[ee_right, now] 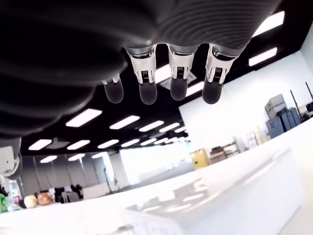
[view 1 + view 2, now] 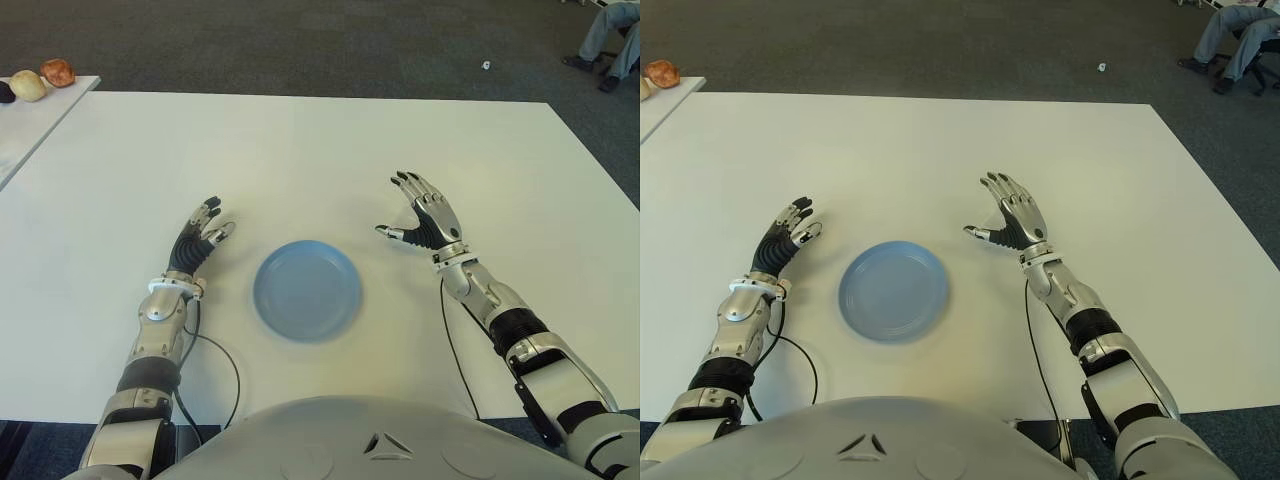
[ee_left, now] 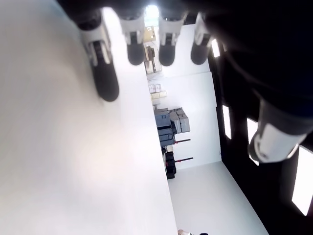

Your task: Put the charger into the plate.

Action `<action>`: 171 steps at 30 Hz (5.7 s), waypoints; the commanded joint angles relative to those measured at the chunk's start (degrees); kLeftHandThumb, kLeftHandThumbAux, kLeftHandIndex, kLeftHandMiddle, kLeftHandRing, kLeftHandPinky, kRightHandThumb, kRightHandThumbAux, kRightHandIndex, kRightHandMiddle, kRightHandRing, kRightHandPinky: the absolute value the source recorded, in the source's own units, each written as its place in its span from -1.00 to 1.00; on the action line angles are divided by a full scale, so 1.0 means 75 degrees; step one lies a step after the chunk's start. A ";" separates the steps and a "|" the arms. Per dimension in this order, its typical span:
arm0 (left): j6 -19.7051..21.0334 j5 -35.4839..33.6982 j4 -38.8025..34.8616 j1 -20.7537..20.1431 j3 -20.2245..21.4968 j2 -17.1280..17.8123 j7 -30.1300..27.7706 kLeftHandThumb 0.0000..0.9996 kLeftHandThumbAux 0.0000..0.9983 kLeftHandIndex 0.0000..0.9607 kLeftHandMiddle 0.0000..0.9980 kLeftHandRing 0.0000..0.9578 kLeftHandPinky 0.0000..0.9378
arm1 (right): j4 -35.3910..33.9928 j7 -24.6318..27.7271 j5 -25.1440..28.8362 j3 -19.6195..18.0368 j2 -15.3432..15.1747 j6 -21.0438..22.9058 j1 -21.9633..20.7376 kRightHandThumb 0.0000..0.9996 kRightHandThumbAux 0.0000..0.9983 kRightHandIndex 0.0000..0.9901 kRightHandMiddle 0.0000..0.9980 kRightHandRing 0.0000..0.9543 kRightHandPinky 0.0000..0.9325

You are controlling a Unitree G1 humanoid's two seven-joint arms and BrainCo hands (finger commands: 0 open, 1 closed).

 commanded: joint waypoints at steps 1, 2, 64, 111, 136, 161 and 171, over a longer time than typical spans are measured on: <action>0.0332 0.0228 0.0413 0.0153 -0.0118 0.0031 0.0049 -1.00 0.06 -0.94 -0.87 -0.89 -0.92 | -0.0302 0.0300 0.0151 -0.0204 0.0067 0.0274 0.0219 -0.87 -0.33 -1.00 -1.00 -1.00 -1.00; 0.0328 0.0235 0.0429 0.0144 -0.0119 0.0034 0.0047 -1.00 0.06 -0.94 -0.87 -0.89 -0.93 | -0.0377 0.0347 0.0172 -0.0243 0.0074 0.0317 0.0252 -0.87 -0.35 -1.00 -1.00 -1.00 -1.00; 0.0452 0.0214 0.0451 0.0051 -0.0038 0.0146 -0.0015 -1.00 0.09 -0.93 -0.83 -0.87 -0.95 | 0.0053 0.0429 -0.0083 -0.0389 0.0286 0.0501 0.0884 -0.69 -0.28 -1.00 -1.00 -1.00 -1.00; 0.0197 0.0104 0.0893 -0.0075 0.0039 0.0487 -0.0353 -1.00 0.12 -0.92 -0.79 -0.83 -0.93 | 0.3198 0.0208 0.0135 0.0174 0.0572 -0.0050 -0.0474 -0.56 -0.13 -1.00 -1.00 -1.00 -1.00; 0.0048 -0.0040 0.0965 -0.0080 0.0109 0.0558 -0.0431 -1.00 0.08 -0.91 -0.77 -0.83 -0.93 | 0.3645 0.0168 0.0147 0.0369 0.0754 0.0121 -0.0565 -0.51 -0.06 -1.00 -1.00 -1.00 -1.00; 0.0132 0.0023 0.0834 -0.0065 0.0058 0.0630 -0.0374 -1.00 0.09 -0.92 -0.78 -0.85 -0.96 | 0.3592 0.0134 0.0068 0.0551 0.0863 0.0293 -0.0184 -0.53 -0.06 -1.00 -1.00 -1.00 -1.00; 0.0252 0.0046 0.0750 -0.0057 0.0032 0.0638 -0.0366 -1.00 0.08 -0.89 -0.79 -0.86 -0.98 | 0.3389 0.0172 0.0001 0.0740 0.0765 0.0239 -0.0058 -0.53 -0.07 -1.00 -1.00 -1.00 -1.00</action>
